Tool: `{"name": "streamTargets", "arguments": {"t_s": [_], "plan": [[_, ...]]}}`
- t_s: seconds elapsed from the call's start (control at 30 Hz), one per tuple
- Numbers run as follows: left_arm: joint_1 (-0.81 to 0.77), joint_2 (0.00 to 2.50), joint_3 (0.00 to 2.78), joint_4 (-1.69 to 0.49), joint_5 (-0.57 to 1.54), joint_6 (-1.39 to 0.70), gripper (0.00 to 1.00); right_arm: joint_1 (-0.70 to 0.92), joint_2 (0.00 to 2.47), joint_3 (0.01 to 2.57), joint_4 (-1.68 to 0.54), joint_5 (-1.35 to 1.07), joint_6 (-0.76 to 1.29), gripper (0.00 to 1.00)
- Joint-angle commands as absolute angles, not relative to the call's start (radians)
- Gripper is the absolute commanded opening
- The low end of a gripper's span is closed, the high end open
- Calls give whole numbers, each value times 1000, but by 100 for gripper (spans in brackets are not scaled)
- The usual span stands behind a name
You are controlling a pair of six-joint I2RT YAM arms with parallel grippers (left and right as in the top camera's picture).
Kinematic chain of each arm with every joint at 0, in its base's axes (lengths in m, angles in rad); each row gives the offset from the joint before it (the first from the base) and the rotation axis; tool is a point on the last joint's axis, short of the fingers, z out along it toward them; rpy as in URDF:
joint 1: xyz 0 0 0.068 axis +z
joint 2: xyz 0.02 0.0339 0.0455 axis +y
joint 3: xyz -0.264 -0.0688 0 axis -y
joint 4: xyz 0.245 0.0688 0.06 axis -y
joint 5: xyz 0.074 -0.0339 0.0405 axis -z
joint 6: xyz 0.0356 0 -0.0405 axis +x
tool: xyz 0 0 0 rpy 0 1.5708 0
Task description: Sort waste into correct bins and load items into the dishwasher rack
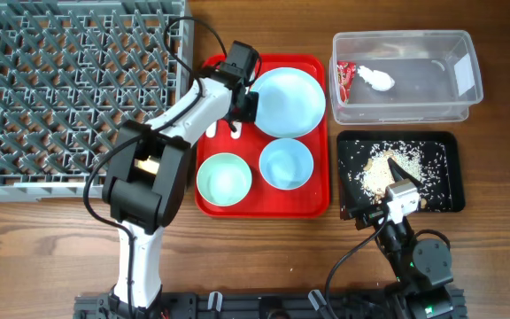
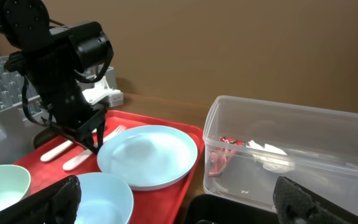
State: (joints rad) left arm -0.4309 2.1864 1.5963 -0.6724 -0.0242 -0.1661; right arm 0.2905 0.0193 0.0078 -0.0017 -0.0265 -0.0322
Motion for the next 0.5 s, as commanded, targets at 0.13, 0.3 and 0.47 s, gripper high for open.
{"name": "streamTargets", "arguments": {"t_s": [0.13, 0.3, 0.47], "plan": [[-437, 2196, 1601, -699, -8, -160, 4, 283, 5, 5, 3, -46, -46, 100], [-433, 2183, 1601, -730, -8, -162, 4, 283, 5, 5, 3, -46, -46, 100], [-433, 2143, 1601, -749, -9, -163, 4, 283, 5, 5, 3, -46, -46, 100]]}}
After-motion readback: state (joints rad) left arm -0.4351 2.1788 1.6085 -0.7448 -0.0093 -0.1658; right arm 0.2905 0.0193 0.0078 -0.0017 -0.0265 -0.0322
